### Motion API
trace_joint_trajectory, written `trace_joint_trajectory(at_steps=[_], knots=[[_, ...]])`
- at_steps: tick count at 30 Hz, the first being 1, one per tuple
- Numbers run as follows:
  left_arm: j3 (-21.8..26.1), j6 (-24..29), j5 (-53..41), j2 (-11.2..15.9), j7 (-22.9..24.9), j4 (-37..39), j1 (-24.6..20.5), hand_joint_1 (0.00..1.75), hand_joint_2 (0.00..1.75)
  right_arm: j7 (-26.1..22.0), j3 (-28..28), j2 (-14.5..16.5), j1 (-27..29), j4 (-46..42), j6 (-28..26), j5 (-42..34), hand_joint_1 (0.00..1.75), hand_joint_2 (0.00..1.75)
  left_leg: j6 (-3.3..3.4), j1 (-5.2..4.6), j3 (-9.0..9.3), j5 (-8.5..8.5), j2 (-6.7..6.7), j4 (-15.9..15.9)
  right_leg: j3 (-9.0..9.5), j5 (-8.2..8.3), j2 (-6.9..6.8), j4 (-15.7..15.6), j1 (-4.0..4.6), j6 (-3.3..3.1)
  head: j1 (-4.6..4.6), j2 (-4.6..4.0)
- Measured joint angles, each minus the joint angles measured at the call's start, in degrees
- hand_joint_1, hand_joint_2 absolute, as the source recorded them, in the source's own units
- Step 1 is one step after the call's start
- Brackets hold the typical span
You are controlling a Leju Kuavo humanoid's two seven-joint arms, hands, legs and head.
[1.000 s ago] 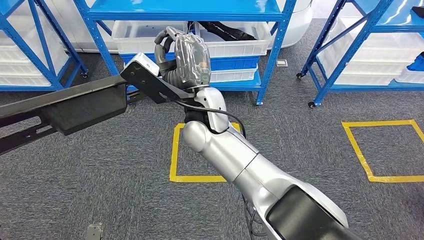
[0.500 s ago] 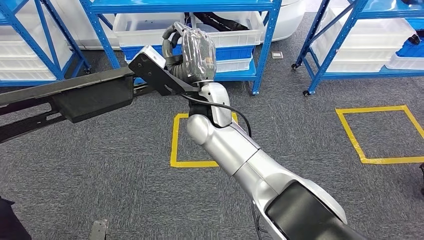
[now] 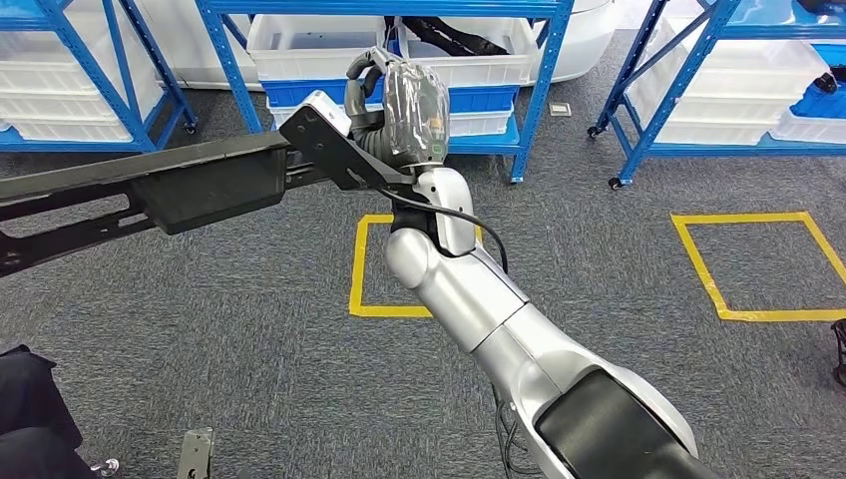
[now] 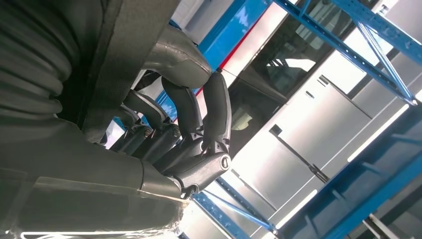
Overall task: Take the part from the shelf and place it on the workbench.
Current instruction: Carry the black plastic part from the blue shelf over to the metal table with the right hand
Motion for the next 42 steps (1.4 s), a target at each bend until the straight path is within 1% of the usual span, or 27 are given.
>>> trace_joint_trajectory(at_steps=[1, 4, 8, 13, 16, 19, 20, 21, 23, 24, 25, 26, 27, 28, 29, 30, 31, 32, 34, 35, 36, 37, 38, 39, 40, 41, 42], knots=[[0.0, -0.1, 0.1, 0.0, 0.0, 0.0, 0.0, 0.00, 1.75, -0.1, -0.2, 0.0, 0.1, -0.1, 0.0, 0.0, 1.75, 1.75, -0.03, -0.07, -0.20, 0.19, 0.02, 0.0, 0.73, 0.09, 0.02, -1.3, 0.12, -0.17, -0.03, 0.00], [0.0, -0.2, 0.2, 0.0, 0.0, 0.0, 0.0, 0.00, 1.75, -0.3, -0.7, 0.0, 0.6, -0.1, 0.1, 0.2, 1.75, 1.75, 0.04, -0.06, -0.44, 0.77, 0.05, -0.2, 0.49, 0.70, 0.08, -1.5, 0.30, -0.40, -0.16, 0.00], [0.0, -0.2, 0.2, 0.0, -0.1, 0.0, 0.0, 0.00, 1.75, -0.4, -1.0, 0.0, 0.8, -0.1, 0.1, 0.2, 1.75, 1.75, -0.74, 0.09, -0.45, 1.62, 0.04, -0.9, 0.11, 1.20, 0.08, -1.5, 0.47, -1.05, -0.20, 0.00], [0.0, -0.2, 0.3, 0.0, -0.1, 0.0, 0.0, 0.00, 1.75, -0.3, -1.0, 0.0, 0.8, -0.1, 0.2, 0.1, 1.75, 1.75, -1.18, 0.25, -0.54, 2.09, 0.04, -1.1, -0.15, 1.49, 0.08, -1.4, 0.67, -1.43, -0.20, 0.00], [0.0, -0.1, 0.6, 0.0, 0.0, 0.0, 0.0, 0.00, 1.75, 0.0, -1.0, 0.0, 0.8, -0.1, 0.3, -0.9, 1.75, 1.75, -1.18, 0.27, -0.62, 2.11, 0.02, -1.1, -0.14, 1.58, 0.07, -1.5, 0.56, -1.32, -0.18, 0.00], [0.0, 0.1, 1.0, 0.1, -0.1, -0.1, 0.0, 0.00, 1.75, 0.3, -0.8, 0.0, 0.6, -0.3, 0.2, -4.0, 1.75, 1.75, -0.25, 0.35, -0.09, 2.64, 0.20, -2.2, -0.03, 1.97, 0.16, -2.1, 0.31, -0.55, -0.30, 0.00], [0.1, 0.2, 1.1, 0.1, -0.1, -0.1, 0.0, 0.00, 1.75, 0.3, -0.8, 0.0, 0.5, -0.4, 0.2, -5.3, 1.75, 1.75, 0.08, 0.49, 0.38, 3.13, 0.40, -3.2, -0.33, 1.62, 0.22, -1.7, 0.38, -0.43, -0.26, 0.00], [0.1, 0.2, 1.3, 0.0, -0.2, -0.1, 0.0, 0.00, 1.75, 0.3, -0.7, 0.0, 0.2, -0.5, 0.1, -6.6, 1.75, 1.75, 0.28, 0.68, 0.80, 3.61, 0.69, -4.1, -1.16, 0.71, 0.25, -0.1, 0.36, -0.45, -0.19, 0.00], [0.2, 0.4, 1.5, 0.0, -0.3, -0.1, 0.0, 0.00, 1.75, 0.3, -0.4, -0.1, -0.2, -0.5, 0.1, -8.5, 1.75, 1.75, 0.37, 0.90, 0.91, 4.09, 1.33, -4.8, -4.49, -2.43, 0.28, 6.6, -0.12, -0.54, 0.06, 0.00], [0.2, 0.5, 1.6, 0.0, -0.5, -0.1, 0.1, 0.00, 1.75, 0.3, -0.1, -0.1, -0.2, -0.5, 0.0, -9.1, 1.75, 1.75, 0.27, 0.98, 0.75, 4.17, 1.70, -4.8, -6.36, -3.85, 0.28, 10.4, -0.48, -0.36, 0.10, 0.00], [0.3, 0.6, 1.7, -0.1, -0.6, -0.1, 0.2, 0.00, 1.75, 0.3, 0.1, -0.1, -0.2, -0.4, 0.0, -9.7, 1.75, 1.75, 0.10, 1.11, 0.58, 4.23, 2.08, -4.8, -7.60, -4.59, 0.26, 12.9, -0.87, 0.08, 0.12, 0.00], [0.3, 0.7, 1.8, -0.2, -0.7, -0.1, 0.3, 0.00, 1.75, 0.3, 0.5, -0.1, -0.2, -0.4, 0.0, -10.1, 1.75, 1.75, -0.20, 1.32, 0.42, 4.30, 2.51, -4.8, -7.77, -4.43, 0.21, 13.3, -1.29, 0.78, 0.12, 0.00], [0.4, 0.8, 1.9, -0.3, -0.8, -0.1, 0.5, 0.00, 1.75, 0.3, 0.8, -0.1, -0.2, -0.3, -0.1, -10.5, 1.75, 1.75, -0.61, 1.62, 0.25, 4.31, 2.93, -4.6, -6.67, -3.40, -0.01, 11.2, -1.71, 1.67, 0.12, 0.00], [0.4, 0.8, 1.9, -0.4, -0.9, -0.1, 0.5, 0.00, 1.75, 0.3, 1.1, -0.1, -0.3, -0.3, -0.1, -10.8, 1.75, 1.75, -1.17, 1.94, 0.03, 4.20, 3.33, -4.1, -4.58, -1.89, -0.76, 7.4, -2.13, 2.67, 0.16, 0.00], [0.5, 0.8, 2.0, -0.3, -1.0, -0.2, 0.6, 0.00, 1.75, 0.3, 1.4, -0.1, -0.4, -0.3, -0.1, -11.1, 1.75, 1.75, -1.84, 2.09, -0.29, 3.96, 3.69, -3.5, -2.73, -0.68, -2.00, 3.8, -2.37, 3.38, 0.30, 0.00], [0.6, 0.8, 2.0, -0.2, -1.1, -0.2, 0.7, 0.00, 1.75, 0.3, 1.7, 0.0, -0.6, -0.3, -0.1, -11.4, 1.75, 1.75, -2.53, 2.18, -0.60, 3.66, 4.06, -2.7, -1.35, 0.16, -2.86, 1.2, -2.48, 3.50, 0.43, 0.00], [0.6, 0.9, 2.0, -0.1, -1.1, -0.3, 0.8, 0.00, 1.75, 0.3, 2.1, 0.0, -0.7, -0.3, -0.2, -11.8, 1.75, 1.75, -3.12, 2.18, -0.83, 3.44, 4.41, -2.1, -0.79, 0.48, -3.44, 0.1, -2.49, 3.13, 0.53, 0.00], [0.7, 1.0, 2.1, 0.0, -1.2, -0.3, 0.8, 0.00, 1.75, 0.4, 2.4, 0.0, -0.9, -0.3, -0.2, -12.2, 1.75, 1.75, -3.60, 2.15, -0.91, 3.37, 4.84, -1.8, -1.06, 0.40, -3.35, 0.3, -2.35, 2.37, 0.54, 0.00], [0.8, 1.1, 2.3, -0.2, -1.3, -0.3, 1.0, 0.00, 1.75, 0.5, 3.1, 0.0, -1.2, -0.2, -0.3, -13.2, 1.75, 1.75, -4.26, 2.52, -0.83, 3.37, 5.54, -1.8, -1.60, 0.70, -1.94, 0.7, -2.27, 0.91, 0.20, 0.00], [0.9, 1.2, 2.4, -0.2, -1.3, -0.3, 1.0, 0.00, 1.75, 0.5, 3.5, 0.0, -1.4, -0.2, -0.3, -13.8, 1.75, 1.75, -4.45, 2.75, -0.99, 2.66, 5.11, -1.3, -1.82, 0.94, -1.30, 0.8, -2.23, 0.40, -0.03, 0.00], [0.9, 1.2, 2.5, -0.3, -1.4, -0.3, 1.1, 0.00, 1.75, 0.5, 3.9, 0.0, -1.6, -0.1, -0.3, -14.3, 1.75, 1.75, -4.49, 2.86, -1.57, 1.14, 4.11, 0.2, -2.00, 1.20, -0.67, 0.8, -2.17, -0.05, -0.27, 0.00], [1.0, 1.3, 2.5, -0.3, -1.5, -0.3, 1.2, 0.00, 1.75, 0.5, 4.3, 0.0, -1.8, 0.0, -0.4, -14.9, 1.75, 1.75, -4.39, 2.83, -2.74, -1.16, 2.70, 3.2, -2.17, 1.44, -0.07, 0.8, -2.04, -0.45, -0.61, 0.00], [1.1, 1.3, 2.6, -0.3, -1.6, -0.3, 1.3, 0.00, 1.75, 0.5, 4.8, 0.0, -2.0, 0.1, -0.4, -15.5, 1.75, 1.75, -4.14, 2.59, -4.35, -3.71, 1.42, 7.2, -2.37, 1.63, 0.55, 0.8, -1.77, -0.75, -0.85, 0.00], [1.2, 1.3, 2.6, -0.3, -1.7, -0.3, 1.5, 0.00, 1.75, 0.4, 5.4, 0.0, -2.1, 0.2, -0.5, -16.1, 1.75, 1.75, -3.82, 2.26, -6.12, -5.88, 0.61, 11.4, -2.58, 1.81, 1.25, 0.8, -1.45, -1.04, -1.06, 0.00], [1.4, 1.4, 2.7, -0.3, -1.8, -0.3, 1.7, 0.00, 1.75, 0.4, 5.9, 0.0, -2.2, 0.4, -0.6, -16.8, 1.75, 1.75, -3.45, 1.94, -7.44, -7.14, 0.18, 14.5, -2.76, 1.97, 2.00, 0.8, -1.12, -1.28, -1.22, 0.00], [1.6, 1.4, 2.7, -0.3, -1.8, -0.3, 1.9, 0.00, 1.75, 0.4, 6.4, 0.0, -2.2, 0.6, -0.7, -17.4, 1.75, 1.75, -2.96, 1.63, -7.80, -7.26, -0.06, 15.6, -2.90, 2.08, 2.79, 0.8, -0.80, -1.46, -1.29, 0.00], [1.7, 1.4, 2.8, -0.3, -1.9, -0.3, 2.0, 0.00, 1.75, 0.4, 6.9, 0.0, -2.2, 0.7, -0.8, -18.0, 1.75, 1.75, -2.34, 1.32, -6.97, -6.36, -0.37, 14.5, -2.98, 2.18, 3.58, 0.8, -0.49, -1.60, -1.31, 0.00]])
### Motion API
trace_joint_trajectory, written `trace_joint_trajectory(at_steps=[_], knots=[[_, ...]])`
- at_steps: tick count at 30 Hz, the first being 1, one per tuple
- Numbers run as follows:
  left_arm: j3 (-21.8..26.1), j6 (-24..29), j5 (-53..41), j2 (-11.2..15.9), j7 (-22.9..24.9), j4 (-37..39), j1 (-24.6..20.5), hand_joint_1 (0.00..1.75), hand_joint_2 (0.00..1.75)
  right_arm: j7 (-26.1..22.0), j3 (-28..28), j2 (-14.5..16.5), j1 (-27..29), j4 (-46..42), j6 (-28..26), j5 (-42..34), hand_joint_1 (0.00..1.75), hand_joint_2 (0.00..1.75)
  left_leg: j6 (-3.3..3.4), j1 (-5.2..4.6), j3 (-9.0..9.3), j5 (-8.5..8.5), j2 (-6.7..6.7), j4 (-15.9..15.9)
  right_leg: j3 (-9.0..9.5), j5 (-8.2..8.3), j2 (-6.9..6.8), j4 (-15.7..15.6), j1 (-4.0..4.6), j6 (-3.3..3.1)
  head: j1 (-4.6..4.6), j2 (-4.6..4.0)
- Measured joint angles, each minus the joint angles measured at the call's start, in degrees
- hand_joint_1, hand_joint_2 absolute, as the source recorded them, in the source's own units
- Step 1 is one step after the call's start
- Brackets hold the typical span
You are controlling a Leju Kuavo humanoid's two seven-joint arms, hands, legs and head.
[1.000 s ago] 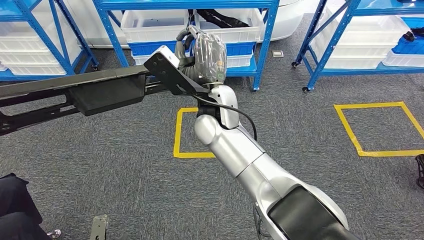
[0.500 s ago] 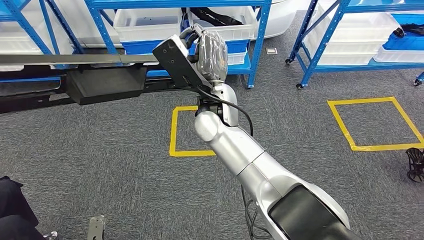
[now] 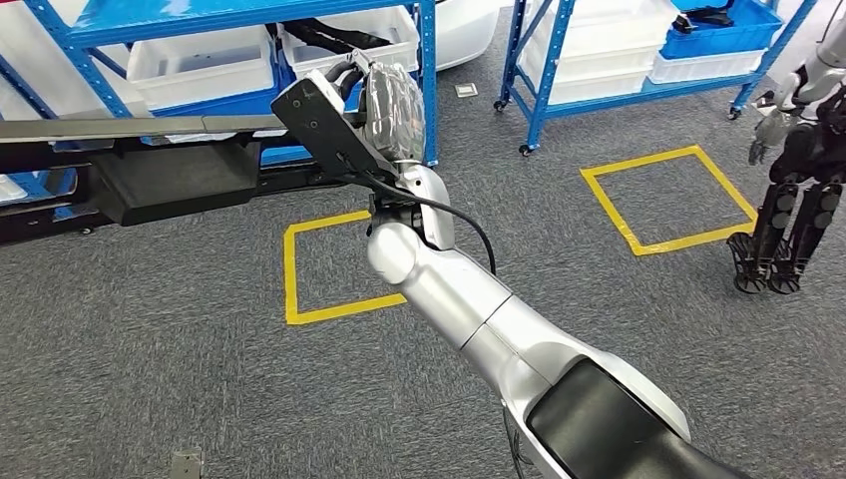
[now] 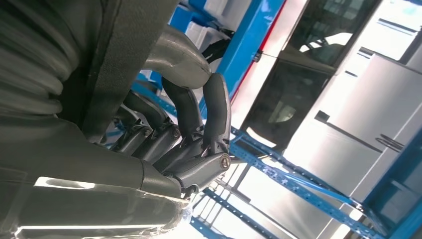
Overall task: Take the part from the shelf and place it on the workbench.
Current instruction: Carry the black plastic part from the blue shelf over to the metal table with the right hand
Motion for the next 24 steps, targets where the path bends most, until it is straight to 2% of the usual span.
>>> trace_joint_trajectory(at_steps=[1, 2, 4, 5, 7, 8, 9, 11, 13, 14, 15, 16, 17, 18, 19, 20, 22, 23, 24], knots=[[0.0, 0.0, 0.0, 0.0, -0.1, 0.0, 0.0, 0.00, 1.75, 0.0, 0.4, 0.0, -0.1, 0.1, 0.0, -0.4, 1.75, 1.75, 0.70, -0.27, 1.86, 1.56, -0.62, -3.1, -0.02, 0.07, 0.74, 0.0, 0.24, -0.08, -0.01, 0.00], [0.1, 0.0, 0.0, 0.0, -0.1, 0.0, 0.0, 0.00, 1.75, -0.1, 0.7, 0.0, -0.3, 0.2, -0.1, -0.6, 1.75, 1.75, 1.43, -0.46, 4.05, 2.80, -1.87, -6.8, -0.04, 0.14, 1.40, 0.0, 0.36, -0.08, 0.01, 0.00], [0.2, 0.0, 0.0, 0.1, -0.2, 0.0, 0.0, 0.00, 1.75, -0.2, 1.2, 0.0, -0.7, 0.4, -0.1, -0.7, 1.75, 1.75, 2.22, -0.88, 7.05, 4.13, -3.57, -11.9, -0.22, 0.34, 2.45, 0.0, 0.50, 0.18, 0.09, 0.00], [0.2, 0.0, 0.0, 0.1, -0.2, 0.0, 0.0, 0.00, 1.75, -0.3, 1.4, 0.0, -0.9, 0.4, -0.1, -0.7, 1.75, 1.75, 2.32, -1.08, 7.50, 4.07, -3.80, -12.7, -0.36, 0.47, 2.87, 0.0, 0.40, 0.39, 0.08, 0.00], [0.2, 0.0, 0.1, 0.1, -0.2, 0.0, 0.0, 0.00, 1.75, -0.3, 1.6, 0.0, -1.1, 0.6, -0.1, -0.9, 1.75, 1.75, 2.42, -1.29, 7.74, 4.44, -2.53, -13.2, -0.68, 0.71, 3.54, -0.1, 0.24, 0.89, -0.08, 0.00], [0.2, 0.1, 0.1, 0.0, -0.2, 0.0, 0.0, 0.00, 1.75, -0.4, 1.7, 0.0, -1.2, 0.7, -0.1, -1.1, 1.75, 1.75, 2.57, -1.24, 7.95, 4.69, -1.92, -13.7, -0.99, 0.55, 2.96, 0.1, 0.28, 1.09, -0.01, 0.00], [0.2, 0.1, 0.1, 0.0, -0.3, 0.0, 0.0, 0.00, 1.75, -0.4, 1.9, -0.1, -1.3, 0.8, -0.2, -1.3, 1.75, 1.75, 2.79, -1.17, 8.15, 4.97, -1.21, -14.1, -1.68, -0.13, 1.75, 1.3, 0.38, 1.19, 0.17, 0.00], [0.2, 0.1, 0.2, 0.0, -0.3, 0.0, 0.1, 0.00, 1.75, -0.5, 2.4, -0.1, -1.8, 1.0, -0.2, -1.9, 1.75, 1.75, 3.05, -1.19, 8.32, 5.28, 0.27, -14.6, -4.42, -2.92, -1.31, 6.8, 0.46, 1.10, 0.55, 0.00], [0.3, 0.1, 0.4, 0.0, -0.3, 0.0, 0.3, 0.00, 1.75, -0.5, 2.8, -0.1, -2.1, 1.3, -0.2, -2.5, 1.75, 1.75, 3.13, -1.26, 8.19, 5.31, 1.87, -14.6, -7.51, -5.55, -2.47, 13.7, 0.25, 1.23, 0.77, 0.00], [0.3, 0.2, 0.5, 0.0, -0.3, 0.0, 0.4, 0.00, 1.75, -0.5, 3.0, -0.1, -2.1, 1.5, -0.2, -2.8, 1.75, 1.75, 3.13, -1.26, 8.14, 5.32, 2.68, -14.6, -7.98, -5.85, -2.67, 15.1, 0.13, 1.55, 0.81, 0.00], [0.3, 0.3, 0.5, 0.0, -0.3, 0.0, 0.5, 0.00, 1.75, -0.4, 3.2, -0.1, -2.1, 1.7, -0.2, -3.2, 1.75, 1.75, 3.12, -1.26, 8.11, 5.32, 3.46, -14.6, -7.27, -5.36, -2.91, 14.2, 0.04, 1.99, 0.85, 0.00], [0.3, 0.4, 0.6, -0.1, -0.3, 0.0, 0.5, 0.00, 1.75, -0.4, 3.4, -0.1, -2.2, 1.9, -0.2, -3.6, 1.75, 1.75, 3.09, -1.26, 8.11, 5.32, 4.22, -14.5, -5.34, -4.22, -3.44, 11.1, -0.01, 2.45, 0.90, 0.00], [0.3, 0.5, 0.6, -0.1, -0.4, 0.0, 0.5, 0.00, 1.75, -0.3, 3.6, -0.1, -2.5, 2.0, -0.2, -3.8, 1.75, 1.75, 3.00, -1.32, 8.15, 5.31, 4.86, -14.5, -2.73, -3.00, -4.72, 6.7, 0.04, 2.69, 0.96, 0.00], [0.3, 0.6, 0.7, -0.2, -0.4, 0.0, 0.5, 0.00, 1.75, -0.3, 3.8, 0.0, -2.7, 2.1, -0.3, -4.0, 1.75, 1.75, 2.80, -1.48, 8.17, 5.26, 5.47, -14.4, -0.44, -1.98, -6.11, 2.8, 0.16, 2.61, 0.98, 0.00], [0.3, 0.6, 0.7, -0.2, -0.4, 0.0, 0.5, 0.00, 1.75, -0.3, 4.0, 0.0, -3.0, 2.2, -0.3, -4.1, 1.75, 1.75, 2.51, -1.60, 8.20, 5.24, 6.03, -14.3, 1.11, -1.32, -7.07, 0.1, 0.33, 2.26, 0.96, 0.00], [0.3, 0.7, 0.8, -0.3, -0.4, 0.0, 0.5, 0.00, 1.75, -0.2, 4.2, 0.0, -3.3, 2.2, -0.3, -4.3, 1.75, 1.75, 2.17, -1.69, 8.27, 5.25, 6.59, -14.3, 1.70, -1.05, -7.58, -1.1, 0.52, 1.75, 0.92, 0.00], [0.3, 0.9, 1.1, -0.4, -0.5, 0.0, 0.5, 0.00, 1.75, 0.1, 4.6, -0.1, -3.7, 2.4, -0.4, -5.2, 1.75, 1.75, 1.44, -1.62, 8.48, 5.35, 7.75, -14.5, 1.46, -0.61, -6.32, -1.4, 0.67, 0.80, 0.81, 0.00], [0.4, 1.0, 1.3, -0.5, -0.6, 0.0, 0.5, 0.00, 1.75, 0.3, 4.9, -0.1, -3.8, 2.4, -0.4, -5.8, 1.75, 1.75, 1.06, -1.48, 8.52, 5.12, 7.56, -14.4, 1.41, -0.32, -5.65, -1.5, 0.52, 0.42, 0.78, 0.00], [0.5, 1.1, 1.4, -0.5, -0.7, 0.0, 0.5, 0.00, 1.75, 0.6, 5.2, 0.0, -4.1, 2.5, -0.4, -6.4, 1.75, 1.75, 0.71, -1.34, 8.30, 4.30, 6.47, -13.7, 1.40, 0.01, -4.99, -1.7, 0.30, 0.01, 0.70, 0.00]])
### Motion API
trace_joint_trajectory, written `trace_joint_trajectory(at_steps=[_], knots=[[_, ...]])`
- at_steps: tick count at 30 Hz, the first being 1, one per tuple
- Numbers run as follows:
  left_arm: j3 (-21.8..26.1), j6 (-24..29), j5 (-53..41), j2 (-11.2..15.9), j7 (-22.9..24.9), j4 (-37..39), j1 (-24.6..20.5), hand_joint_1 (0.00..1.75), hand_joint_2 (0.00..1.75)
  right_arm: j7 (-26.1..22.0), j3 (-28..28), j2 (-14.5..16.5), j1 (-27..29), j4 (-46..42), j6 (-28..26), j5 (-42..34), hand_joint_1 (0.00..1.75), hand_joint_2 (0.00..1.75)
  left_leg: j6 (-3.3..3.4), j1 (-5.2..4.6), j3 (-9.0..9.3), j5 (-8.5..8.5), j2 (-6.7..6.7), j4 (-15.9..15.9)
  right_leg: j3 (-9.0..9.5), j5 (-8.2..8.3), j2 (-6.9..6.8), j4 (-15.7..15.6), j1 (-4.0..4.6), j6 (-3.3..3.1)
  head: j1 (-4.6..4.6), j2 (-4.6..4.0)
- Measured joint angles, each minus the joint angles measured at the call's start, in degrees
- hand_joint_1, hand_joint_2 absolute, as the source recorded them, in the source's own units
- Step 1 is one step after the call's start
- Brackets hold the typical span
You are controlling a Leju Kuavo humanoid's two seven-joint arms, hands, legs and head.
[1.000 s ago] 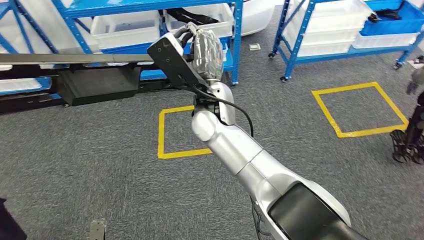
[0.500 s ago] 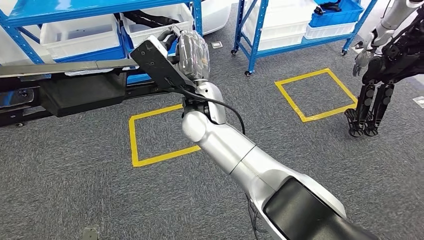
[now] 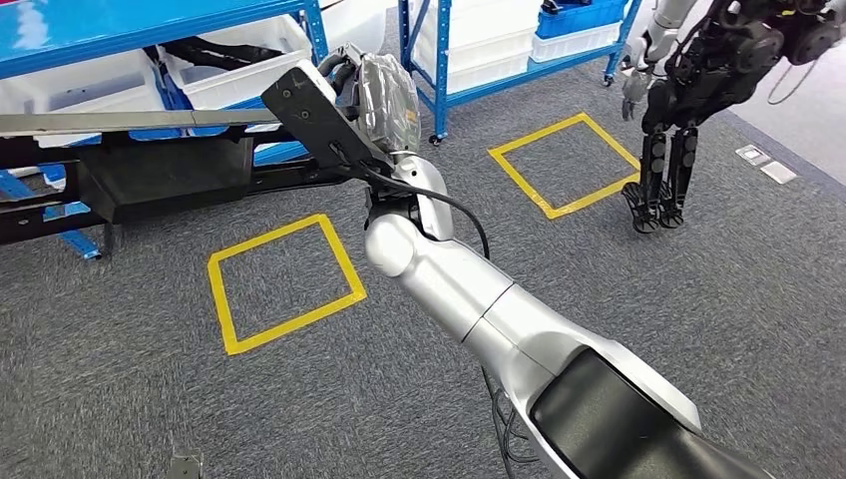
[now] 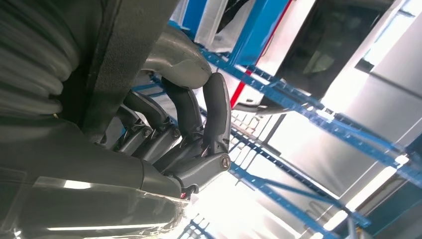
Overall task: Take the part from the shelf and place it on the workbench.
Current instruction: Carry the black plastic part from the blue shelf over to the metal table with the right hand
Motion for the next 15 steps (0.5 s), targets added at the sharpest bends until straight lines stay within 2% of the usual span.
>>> trace_joint_trajectory(at_steps=[2, 3, 4, 5, 6, 7, 9, 11, 12, 13, 14, 15], knots=[[0.5, 0.1, 0.5, 0.0, -0.2, 0.0, 0.2, 0.00, 1.75, 0.4, 0.8, 0.0, -0.5, 0.1, 0.0, -1.2, 1.75, 1.75, -0.53, 0.27, -1.92, -3.71, -3.71, 5.0, -0.10, 0.52, 1.31, -0.2, -0.37, -0.60, -0.39, 0.00], [0.8, 0.2, 0.6, 0.0, -0.2, 0.0, 0.4, 0.00, 1.75, 0.6, 1.3, 0.0, -0.6, 0.1, 0.0, -1.8, 1.75, 1.75, -0.65, 0.31, -3.44, -5.88, -5.14, 8.7, -0.25, 0.71, 2.01, -0.2, -0.35, -0.80, -0.56, 0.00], [1.0, 0.2, 0.8, 0.0, -0.3, 0.0, 0.5, 0.00, 1.75, 0.6, 1.6, 0.0, -0.7, 0.2, 0.0, -2.2, 1.75, 1.75, -0.71, 0.31, -4.93, -7.45, -5.86, 12.2, -0.39, 0.86, 2.81, -0.2, -0.28, -0.84, -0.71, 0.00], [1.2, 0.2, 0.9, 0.0, -0.4, 0.0, 0.7, 0.00, 1.75, 0.7, 1.8, 0.0, -0.7, 0.3, 0.0, -2.2, 1.75, 1.75, -0.71, 0.30, -5.80, -7.94, -6.13, 14.1, -0.51, 1.03, 3.64, -0.1, -0.21, -0.85, -0.74, 0.00], [1.3, 0.1, 0.9, 0.1, -0.5, 0.0, 0.8, 0.00, 1.75, 0.6, 1.9, 0.0, -0.7, 0.4, 0.0, -1.7, 1.75, 1.75, -0.61, 0.30, -5.69, -7.30, -6.27, 14.0, -0.62, 1.19, 4.48, -0.1, -0.17, -0.79, -0.75, 0.00], [1.4, 0.0, 0.9, 0.1, -0.6, 0.0, 0.9, 0.00, 1.75, 0.4, 1.7, 0.0, -0.7, 0.5, 0.0, -0.5, 1.75, 1.75, -0.44, 0.30, -4.49, -5.75, -6.52, 11.8, -0.70, 1.34, 5.32, -0.1, -0.16, -0.65, -0.77, 0.00], [1.4, -0.4, 0.9, 0.2, -0.8, 0.0, 0.9, 0.00, 1.75, -0.1, 0.6, 0.0, -0.7, 0.6, 0.0, 3.2, 1.75, 1.75, 0.07, 0.39, -0.26, -2.40, -8.62, 4.1, -0.82, 1.64, 6.73, -0.1, -0.11, -0.27, -0.78, 0.00], [1.4, -0.5, 0.8, 0.3, -1.0, 0.0, 0.9, 0.00, 1.75, -1.3, -1.2, 0.0, -0.6, 0.6, 0.0, 5.7, 1.75, 1.75, 0.58, 0.27, 2.22, -1.23, -10.28, -0.5, -1.11, 1.97, 7.85, -0.1, -0.10, 0.27, -0.74, 0.00], [1.4, -0.6, 0.7, 0.4, -1.0, 0.0, 0.8, 0.00, 1.75, -2.1, -2.2, 0.0, -0.6, 0.7, 0.0, 6.2, 1.75, 1.75, 0.84, 0.08, 2.39, -1.35, -10.20, -0.9, -1.29, 2.19, 8.36, -0.2, -0.17, 0.63, -0.74, 0.00], [1.4, -0.7, 0.7, 0.4, -1.0, 0.0, 0.7, 0.00, 1.75, -3.1, -3.5, 0.0, -0.4, 0.7, 0.0, 6.7, 1.75, 1.75, 1.19, -0.11, 2.40, -1.09, -9.49, -1.0, -1.53, 2.44, 8.95, -0.4, -0.29, 1.02, -0.75, 0.00], [1.4, -0.9, 0.7, 0.3, -1.0, 0.0, 0.6, 0.00, 1.75, -4.3, -5.2, -0.1, -0.2, 0.8, -0.1, 7.8, 1.75, 1.75, 1.60, -0.11, 2.47, -0.72, -8.81, -1.4, -1.81, 2.59, 8.92, -0.4, -0.38, 1.33, -0.74, 0.00], [1.4, -1.1, 0.6, 0.3, -1.0, 0.0, 0.4, 0.00, 1.75, -5.7, -7.2, -0.1, 0.2, 0.8, -0.1, 9.6, 1.75, 1.75, 2.07, -0.07, 2.56, -0.29, -8.12, -1.8, -2.30, 2.30, 7.96, 0.2, -0.34, 1.47, -0.60, 0.00]])
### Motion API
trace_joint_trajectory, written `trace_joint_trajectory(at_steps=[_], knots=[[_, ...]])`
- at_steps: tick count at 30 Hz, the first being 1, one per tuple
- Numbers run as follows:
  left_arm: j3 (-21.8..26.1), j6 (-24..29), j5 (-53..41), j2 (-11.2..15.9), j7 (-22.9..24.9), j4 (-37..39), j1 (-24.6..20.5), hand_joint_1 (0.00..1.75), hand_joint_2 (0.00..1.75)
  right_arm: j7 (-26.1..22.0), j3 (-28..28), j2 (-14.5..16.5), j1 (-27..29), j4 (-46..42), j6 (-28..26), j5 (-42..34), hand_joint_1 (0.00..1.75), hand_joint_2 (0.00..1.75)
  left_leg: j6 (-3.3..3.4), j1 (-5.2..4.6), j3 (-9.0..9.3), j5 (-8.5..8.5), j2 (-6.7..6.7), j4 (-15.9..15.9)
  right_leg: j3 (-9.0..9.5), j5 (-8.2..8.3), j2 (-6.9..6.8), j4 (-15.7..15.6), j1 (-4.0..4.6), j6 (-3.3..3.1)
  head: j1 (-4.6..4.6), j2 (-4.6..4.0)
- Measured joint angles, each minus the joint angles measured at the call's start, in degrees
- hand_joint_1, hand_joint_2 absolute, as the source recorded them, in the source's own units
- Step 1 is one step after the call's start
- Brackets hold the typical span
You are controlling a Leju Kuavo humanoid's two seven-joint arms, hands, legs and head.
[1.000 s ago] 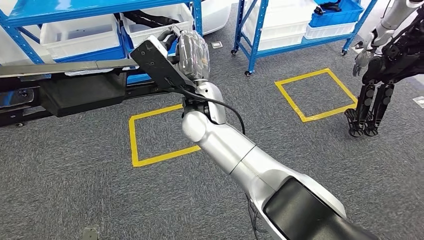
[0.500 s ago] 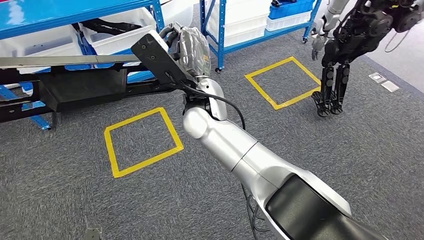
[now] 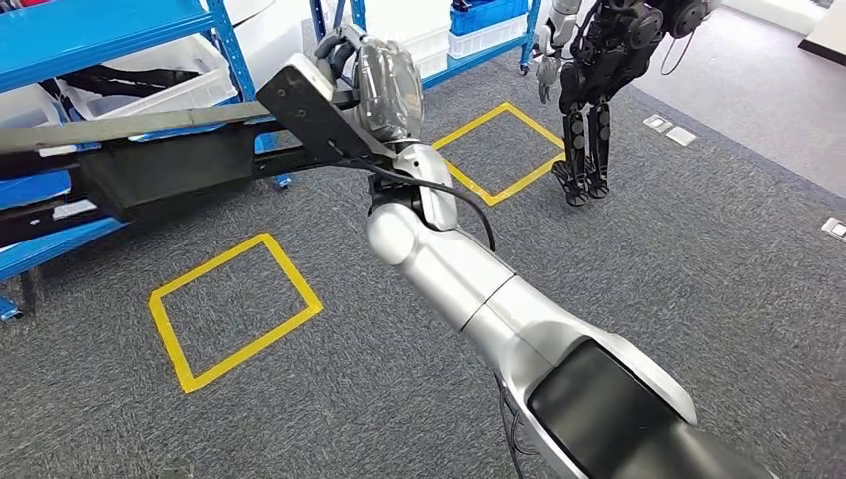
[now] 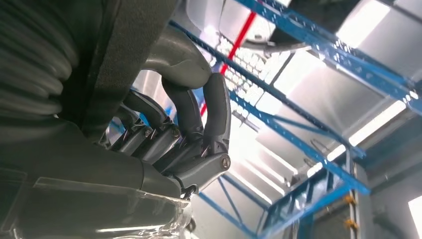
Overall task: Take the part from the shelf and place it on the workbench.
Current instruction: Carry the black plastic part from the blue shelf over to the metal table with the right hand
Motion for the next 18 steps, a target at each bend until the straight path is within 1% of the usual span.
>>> trace_joint_trajectory(at_steps=[1, 2, 3, 4, 5, 6, 7, 8, 9, 10, 11, 12, 13, 14, 15, 16, 17, 18], knots=[[0.0, -0.3, -0.1, 0.0, 0.0, 0.0, -0.1, 0.00, 1.75, -1.5, -2.4, 0.0, 0.5, -0.1, 0.0, 2.3, 1.75, 1.75, 0.41, 0.09, 0.05, 0.43, 0.75, -0.5, -0.93, -0.91, -1.49, 1.7, 0.09, -0.05, 0.23, 0.00], [0.0, -0.5, -0.3, -0.1, 0.1, 0.0, -0.2, 0.00, 1.75, -3.1, -5.1, 0.0, 1.4, -0.3, 0.0, 5.0, 1.75, 1.75, 0.71, 0.15, 0.02, 0.74, 1.50, -0.8, -2.29, -2.42, -3.29, 4.7, 0.12, -0.24, 0.46, 0.00], [0.0, -0.8, -0.6, 0.0, 0.1, 0.0, -0.2, 0.00, 1.75, -4.4, -7.9, -0.1, 2.8, -0.9, 0.0, 7.9, 1.75, 1.75, 0.90, 0.08, -0.07, 0.88, 2.27, -0.9, -4.05, -4.29, -4.69, 8.6, 0.13, -0.37, 0.68, 0.00], [-0.1, -1.1, -0.8, 0.0, 0.2, -0.1, -0.2, 0.00, 1.75, -5.4, -10.7, -0.2, 4.6, -2.0, 0.0, 10.5, 1.75, 1.75, 0.98, 0.05, -0.21, 0.97, 3.09, -0.9, -5.72, -5.90, -5.29, 12.6, 0.04, -0.34, 0.75, 0.00], [-0.2, -1.5, -1.1, 0.0, 0.2, -0.1, -0.3, 0.00, 1.75, -5.7, -13.3, -0.5, 6.9, -3.6, 0.0, 12.9, 1.75, 1.75, 1.00, 0.03, -0.33, 1.04, 3.87, -0.9, -6.74, -6.85, -5.51, 15.2, -0.07, -0.14, 0.79, 0.00], [-0.2, -1.8, -1.3, 0.0, 0.2, -0.1, -0.3, 0.00, 1.75, -5.4, -15.9, -1.0, 9.5, -6.0, 0.1, 15.1, 1.75, 1.75, 0.97, 0.03, -0.44, 1.12, 4.61, -0.8, -6.61, -7.00, -5.67, 15.7, -0.17, 0.22, 0.82, 0.00], [-0.4, -2.3, -1.5, -0.1, 0.2, -0.1, -0.5, 0.00, 1.75, -4.8, -18.1, -1.6, 12.2, -8.8, 0.2, 17.0, 1.75, 1.75, 0.92, 0.03, -0.52, 1.18, 5.23, -0.8, -5.17, -6.35, -5.98, 13.7, -0.22, 0.66, 0.87, 0.00], [-0.5, -2.8, -1.6, -0.1, 0.1, -0.1, -0.7, 0.00, 1.75, -4.1, -20.4, -2.4, 15.1, -12.2, 0.4, 19.0, 1.75, 1.75, 0.84, 0.01, -0.57, 1.23, 5.80, -0.8, -2.64, -5.30, -6.93, 9.7, -0.19, 1.00, 0.98, 0.00], [-0.8, -3.4, -1.7, -0.2, -0.1, -0.1, -0.9, 0.00, 1.75, -3.4, -22.6, -3.1, 18.0, -16.2, 0.6, 20.7, 1.75, 1.75, 0.69, -0.13, -0.61, 1.20, 6.31, -0.7, 0.08, -4.37, -8.81, 5.2, -0.01, 1.07, 1.12, 0.00], [-1.1, -3.9, -1.8, -0.2, -0.4, -0.2, -1.1, 0.00, 1.75, -2.9, -24.7, -3.7, 20.8, -20.3, 0.8, 22.2, 1.75, 1.75, 0.46, -0.30, -0.65, 1.11, 6.84, -0.5, 2.21, -3.57, -10.40, 1.5, 0.19, 0.93, 1.20, 0.00], [-1.4, -4.6, -1.6, -0.2, -0.8, -0.3, -1.4, 0.00, 1.75, -2.6, -26.8, -4.3, 23.7, -24.7, 1.0, 23.3, 1.75, 1.75, 0.17, -0.46, -0.64, 1.01, 7.43, -0.4, 3.40, -3.10, -11.58, -0.8, 0.42, 0.59, 1.20, 0.00], [-1.7, -5.1, -1.4, -0.2, -1.3, -0.4, -1.7, 0.00, 1.75, -2.5, -28.7, -4.9, 26.8, -28.9, 1.2, 24.0, 1.75, 1.75, -0.18, -0.54, -0.59, 0.90, 8.08, -0.3, 3.67, -2.90, -11.93, -1.6, 0.63, 0.20, 1.16, 0.00], [-1.9, -5.5, -1.0, -0.2, -1.8, -0.5, -2.0, 0.00, 1.75, -2.6, -30.6, -5.6, 30.0, -33.0, 1.4, 24.3, 1.75, 1.75, -0.52, -0.49, -0.49, 0.82, 8.79, -0.4, 3.58, -2.65, -11.13, -1.6, 0.72, -0.11, 1.07, 0.00], [-2.1, -5.8, -0.6, -0.2, -2.2, -0.6, -2.3, 0.00, 1.75, -3.0, -32.5, -6.3, 33.3, -36.9, 1.4, 24.3, 1.75, 1.75, -0.89, -0.33, -0.44, 0.63, 9.13, -0.3, 3.61, -2.44, -10.36, -1.8, 0.61, -0.48, 1.08, 0.00], [-2.3, -6.0, -0.4, -0.2, -2.5, -0.7, -2.6, 0.00, 1.75, -3.4, -34.3, -6.8, 36.4, -40.4, 1.5, 24.2, 1.75, 1.75, -1.25, -0.16, -0.52, -0.02, 8.52, 0.2, 3.71, -2.21, -9.61, -1.9, 0.46, -0.83, 1.09, 0.00], [-2.5, -6.1, -0.4, -0.2, -2.7, -0.8, -2.9, 0.00, 1.75, -3.8, -35.7, -7.3, 39.0, -43.4, 1.7, 24.0, 1.75, 1.75, -1.57, -0.02, -0.98, -1.32, 7.18, 1.6, 3.75, -1.95, -8.82, -2.0, 0.25, -1.19, 1.05, 0.00], [-2.7, -6.1, -0.3, -0.2, -2.7, -0.9, -3.0, 0.00, 1.75, -4.1, -36.8, -7.5, 41.0, -45.8, 1.8, 23.9, 1.75, 1.75, -1.83, 0.12, -1.96, -3.22, 5.38, 4.2, 3.75, -1.71, -7.94, -2.1, 0.03, -1.52, 0.94, 0.00], [-2.8, -6.1, -0.3, -0.1, -2.8, -0.9, -3.0, 0.00, 1.75, -4.3, -37.5, -7.7, 42.5, -47.6, 1.9, 23.9, 1.75, 1.75, -1.98, 0.17, -3.38, -5.43, 3.67, 7.7, 3.58, -1.58, -6.98, -2.0, 0.05, -1.70, 0.77, 0.00]])
